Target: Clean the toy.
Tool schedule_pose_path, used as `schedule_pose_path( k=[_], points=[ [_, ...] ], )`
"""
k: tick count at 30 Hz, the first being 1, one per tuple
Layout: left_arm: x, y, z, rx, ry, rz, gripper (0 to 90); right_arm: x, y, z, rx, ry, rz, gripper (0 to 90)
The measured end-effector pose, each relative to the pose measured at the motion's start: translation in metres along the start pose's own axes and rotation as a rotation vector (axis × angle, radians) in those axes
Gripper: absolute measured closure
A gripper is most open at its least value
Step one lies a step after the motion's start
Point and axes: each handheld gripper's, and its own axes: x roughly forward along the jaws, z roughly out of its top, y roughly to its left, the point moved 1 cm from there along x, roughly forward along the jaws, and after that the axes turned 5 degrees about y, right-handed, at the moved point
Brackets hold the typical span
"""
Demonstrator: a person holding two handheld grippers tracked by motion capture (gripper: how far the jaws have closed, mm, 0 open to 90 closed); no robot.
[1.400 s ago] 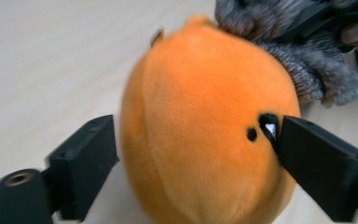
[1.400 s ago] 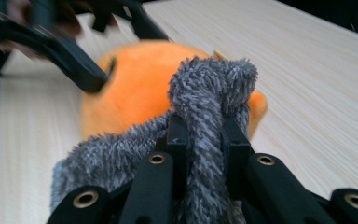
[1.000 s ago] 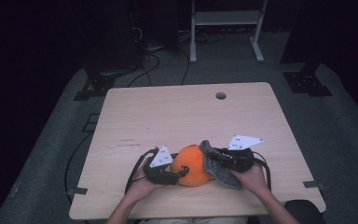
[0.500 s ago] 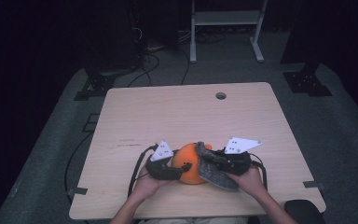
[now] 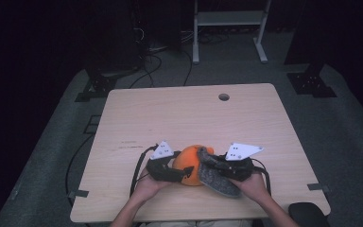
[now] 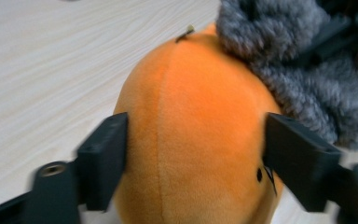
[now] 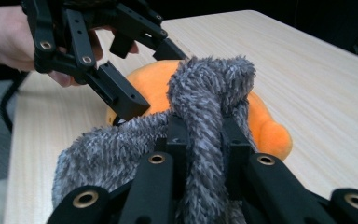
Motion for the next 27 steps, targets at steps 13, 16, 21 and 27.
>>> schedule_pose_path(
  k=[13, 16, 21, 27],
  points=[
    [-0.002, -0.002, -0.003, 0.029, 0.005, 0.012, 31.5, -0.011, -0.023, -0.014, 0.136, 0.025, -0.093, 76.8],
    [-0.002, -0.007, -0.003, 0.066, 0.017, 0.034, 32.2, -0.006, -0.013, -0.006, 0.091, 0.003, -0.066, 76.7],
    [-0.002, -0.005, -0.004, 0.051, 0.008, 0.026, 33.4, -0.006, -0.018, -0.006, 0.095, 0.003, -0.073, 76.8],
    [0.0, -0.012, -0.001, 0.104, 0.008, 0.048, 32.7, -0.012, -0.024, -0.009, 0.13, -0.011, -0.067, 76.8]
  ],
)
